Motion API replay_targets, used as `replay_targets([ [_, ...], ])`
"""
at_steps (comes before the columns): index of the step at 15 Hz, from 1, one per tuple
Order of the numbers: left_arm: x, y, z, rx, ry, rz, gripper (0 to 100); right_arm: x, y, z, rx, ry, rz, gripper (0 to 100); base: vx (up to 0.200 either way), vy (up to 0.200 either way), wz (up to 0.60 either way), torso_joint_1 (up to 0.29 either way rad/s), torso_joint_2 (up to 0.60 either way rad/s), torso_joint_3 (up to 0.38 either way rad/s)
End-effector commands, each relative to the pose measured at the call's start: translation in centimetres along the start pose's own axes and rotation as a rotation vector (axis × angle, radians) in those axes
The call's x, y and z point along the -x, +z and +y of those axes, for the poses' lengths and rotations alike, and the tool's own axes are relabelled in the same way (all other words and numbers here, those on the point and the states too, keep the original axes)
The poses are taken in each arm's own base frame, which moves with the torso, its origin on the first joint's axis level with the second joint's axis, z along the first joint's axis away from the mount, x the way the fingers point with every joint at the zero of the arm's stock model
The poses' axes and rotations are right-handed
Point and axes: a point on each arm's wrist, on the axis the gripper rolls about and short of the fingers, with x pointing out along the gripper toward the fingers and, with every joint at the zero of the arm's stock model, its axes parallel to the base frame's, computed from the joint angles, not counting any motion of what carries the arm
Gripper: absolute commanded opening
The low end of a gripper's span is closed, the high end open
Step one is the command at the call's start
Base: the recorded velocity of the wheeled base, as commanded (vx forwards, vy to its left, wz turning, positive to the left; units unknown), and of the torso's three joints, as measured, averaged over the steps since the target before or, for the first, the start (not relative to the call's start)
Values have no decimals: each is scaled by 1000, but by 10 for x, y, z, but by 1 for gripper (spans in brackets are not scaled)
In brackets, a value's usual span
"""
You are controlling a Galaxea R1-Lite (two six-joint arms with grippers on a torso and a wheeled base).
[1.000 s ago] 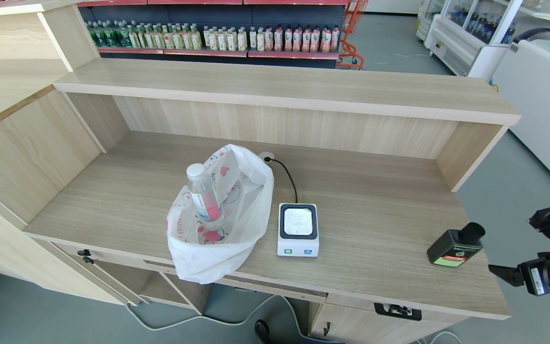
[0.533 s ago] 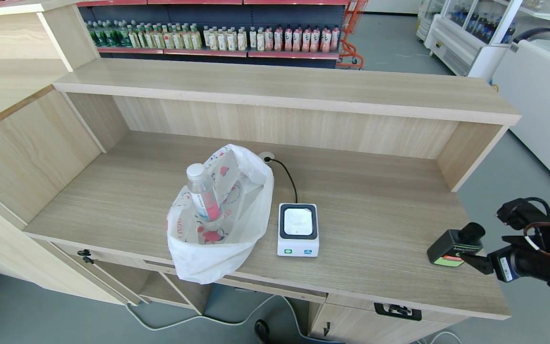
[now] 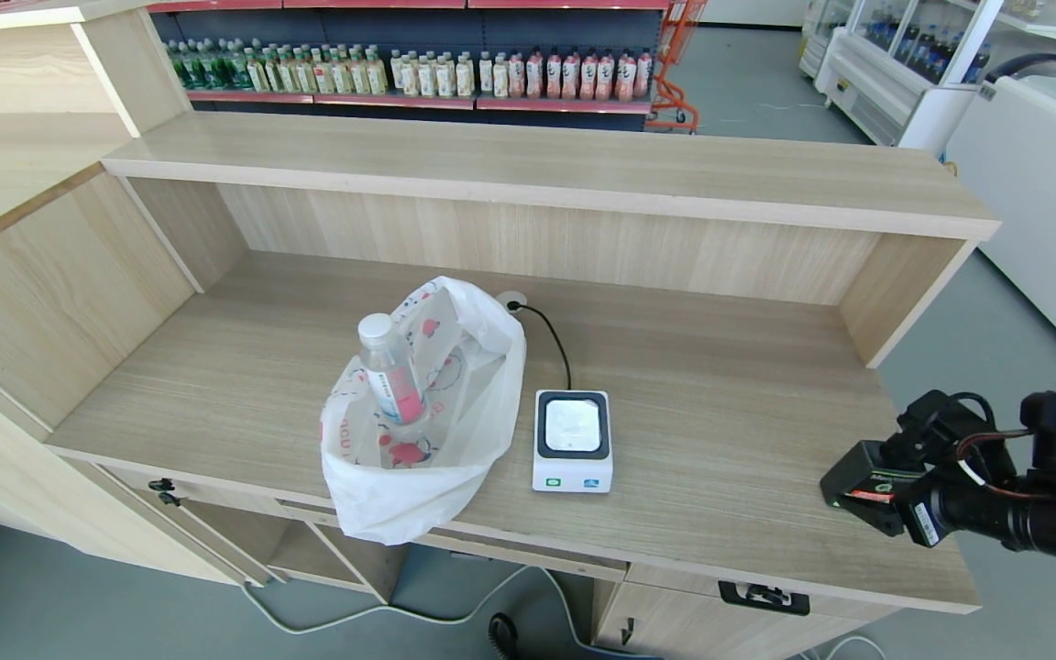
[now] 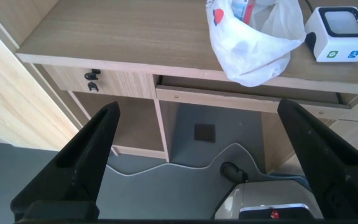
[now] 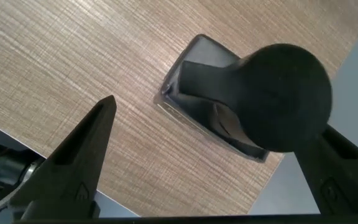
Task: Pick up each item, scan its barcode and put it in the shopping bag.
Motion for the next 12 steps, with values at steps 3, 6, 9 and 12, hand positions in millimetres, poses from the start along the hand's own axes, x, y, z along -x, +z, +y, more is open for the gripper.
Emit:
replay_targets([
  [3,0,0,0,0,0,-1,100,-8,-5,0,21,6,5,100,0,0,0,0,0,0],
  [6,0,0,0,0,0,-1,100,-14,-6,-2,33,-3,-21,100,0,0,0,0,0,0],
  [9,0,0,0,0,0,-1,100,-21,-6,-3,44,34,-62,100,0,0,0,0,0,0],
  [12,0,0,0,0,1,0,100,-28,-7,-4,68,51,-66,100,0,0,0,0,0,0],
])
